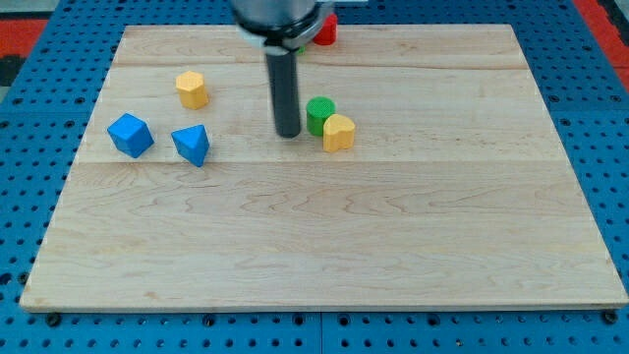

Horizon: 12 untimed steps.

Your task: Slide the green circle to the group of blocks

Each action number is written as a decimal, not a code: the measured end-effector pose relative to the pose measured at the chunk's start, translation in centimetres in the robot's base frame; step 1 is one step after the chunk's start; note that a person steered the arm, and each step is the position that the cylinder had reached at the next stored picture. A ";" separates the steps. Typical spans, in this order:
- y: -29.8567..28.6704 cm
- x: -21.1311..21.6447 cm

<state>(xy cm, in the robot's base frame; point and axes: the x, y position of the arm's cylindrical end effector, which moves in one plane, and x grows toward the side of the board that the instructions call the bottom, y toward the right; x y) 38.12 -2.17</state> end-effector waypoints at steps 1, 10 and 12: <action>2.1 -4.4; 4.0 -11.2; 4.3 -9.0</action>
<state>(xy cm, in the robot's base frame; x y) 29.09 2.13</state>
